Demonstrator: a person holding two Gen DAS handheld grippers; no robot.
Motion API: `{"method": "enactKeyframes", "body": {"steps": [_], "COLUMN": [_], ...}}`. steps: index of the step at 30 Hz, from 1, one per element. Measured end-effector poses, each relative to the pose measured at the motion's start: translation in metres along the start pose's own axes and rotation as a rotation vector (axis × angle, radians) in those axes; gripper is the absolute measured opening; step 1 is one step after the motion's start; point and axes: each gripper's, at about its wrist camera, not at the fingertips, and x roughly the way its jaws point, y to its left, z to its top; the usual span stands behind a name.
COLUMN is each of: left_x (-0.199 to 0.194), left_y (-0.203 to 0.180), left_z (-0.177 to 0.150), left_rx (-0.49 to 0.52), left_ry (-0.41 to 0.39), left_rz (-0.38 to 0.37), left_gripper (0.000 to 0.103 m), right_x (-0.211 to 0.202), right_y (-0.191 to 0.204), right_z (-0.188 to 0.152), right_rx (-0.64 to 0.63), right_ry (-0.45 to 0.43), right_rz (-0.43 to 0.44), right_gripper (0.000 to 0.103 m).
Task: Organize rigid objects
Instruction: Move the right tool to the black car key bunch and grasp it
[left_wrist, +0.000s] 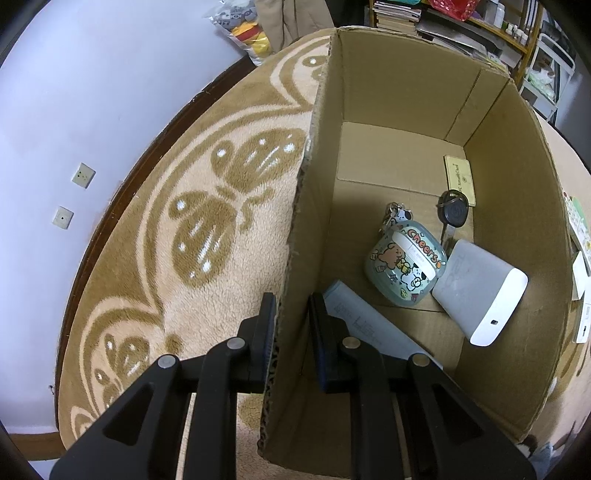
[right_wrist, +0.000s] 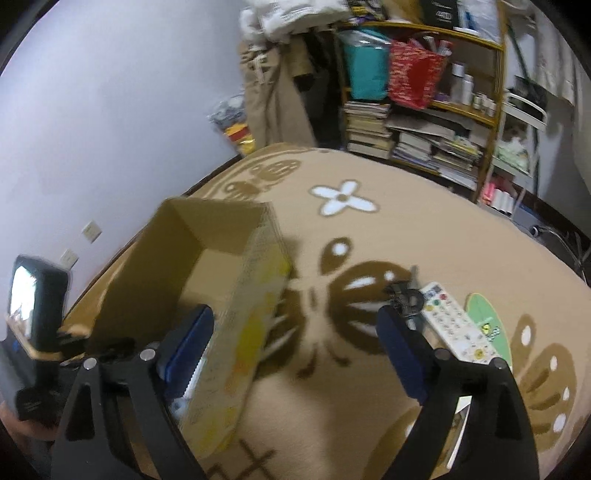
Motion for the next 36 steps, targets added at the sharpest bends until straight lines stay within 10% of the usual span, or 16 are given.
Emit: {"method": "enactKeyframes", "body": {"steps": [19,24,31,36], "left_x": [0.000,0.000,0.000,0.000], "left_y": [0.001,0.000,0.000,0.000], "left_z": [0.000,0.000,0.000,0.000], "left_rx": [0.005,0.002,0.004,0.006], "left_ry": [0.001,0.004,0.004,0.004], "left_rz": [0.005,0.002,0.002,0.004], "left_gripper": [0.017,0.017,0.017,0.017], "right_x": [0.055,0.067,0.085,0.092], "right_y": [-0.085,-0.099,-0.098,-0.096], "right_z": [-0.014,-0.022,-0.029,-0.032], "right_rx": [0.203,0.269,0.273,0.199], "right_ry": [0.090,0.121,0.127,0.105], "right_rz": [-0.046,-0.009,-0.010,-0.077], "right_gripper": [0.093,0.072,0.069,0.036]}}
